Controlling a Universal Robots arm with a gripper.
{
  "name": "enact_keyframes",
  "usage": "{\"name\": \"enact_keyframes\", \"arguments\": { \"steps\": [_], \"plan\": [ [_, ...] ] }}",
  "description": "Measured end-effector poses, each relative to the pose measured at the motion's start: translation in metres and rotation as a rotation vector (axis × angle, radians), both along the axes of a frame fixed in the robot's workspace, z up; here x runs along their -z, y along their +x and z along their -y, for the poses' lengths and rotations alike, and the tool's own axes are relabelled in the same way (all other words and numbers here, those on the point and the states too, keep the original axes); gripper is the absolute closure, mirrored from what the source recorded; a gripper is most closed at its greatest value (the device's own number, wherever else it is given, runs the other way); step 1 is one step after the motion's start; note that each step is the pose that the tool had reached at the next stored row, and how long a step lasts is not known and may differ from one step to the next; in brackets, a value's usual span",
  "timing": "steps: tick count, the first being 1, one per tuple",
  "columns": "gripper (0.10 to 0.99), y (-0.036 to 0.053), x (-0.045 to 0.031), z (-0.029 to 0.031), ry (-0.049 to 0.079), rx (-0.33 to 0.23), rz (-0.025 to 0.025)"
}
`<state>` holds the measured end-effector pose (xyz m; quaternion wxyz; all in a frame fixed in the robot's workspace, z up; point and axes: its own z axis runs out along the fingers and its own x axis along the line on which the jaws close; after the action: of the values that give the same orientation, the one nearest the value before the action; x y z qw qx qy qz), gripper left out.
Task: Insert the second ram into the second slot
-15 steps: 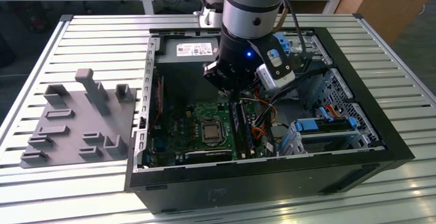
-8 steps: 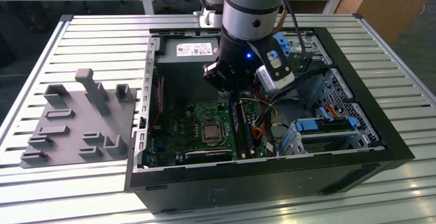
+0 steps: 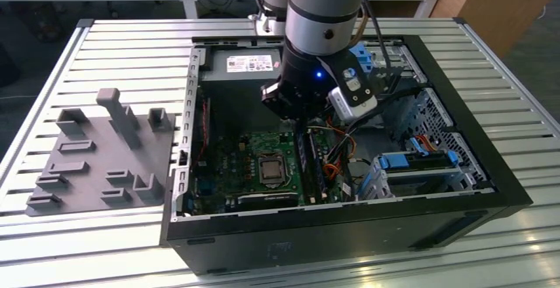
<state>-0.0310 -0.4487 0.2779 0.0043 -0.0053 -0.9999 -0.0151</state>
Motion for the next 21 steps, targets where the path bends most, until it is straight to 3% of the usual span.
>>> {"name": "enact_keyframes", "arguments": {
  "steps": [10, 21],
  "plan": [
    [0.953, 0.0001, 0.0045, 0.0, 0.0, 0.0, -0.0002],
    [0.953, 0.0007, 0.0121, 0.0001, 0.0, 0.0, -0.0057]
  ]
}}
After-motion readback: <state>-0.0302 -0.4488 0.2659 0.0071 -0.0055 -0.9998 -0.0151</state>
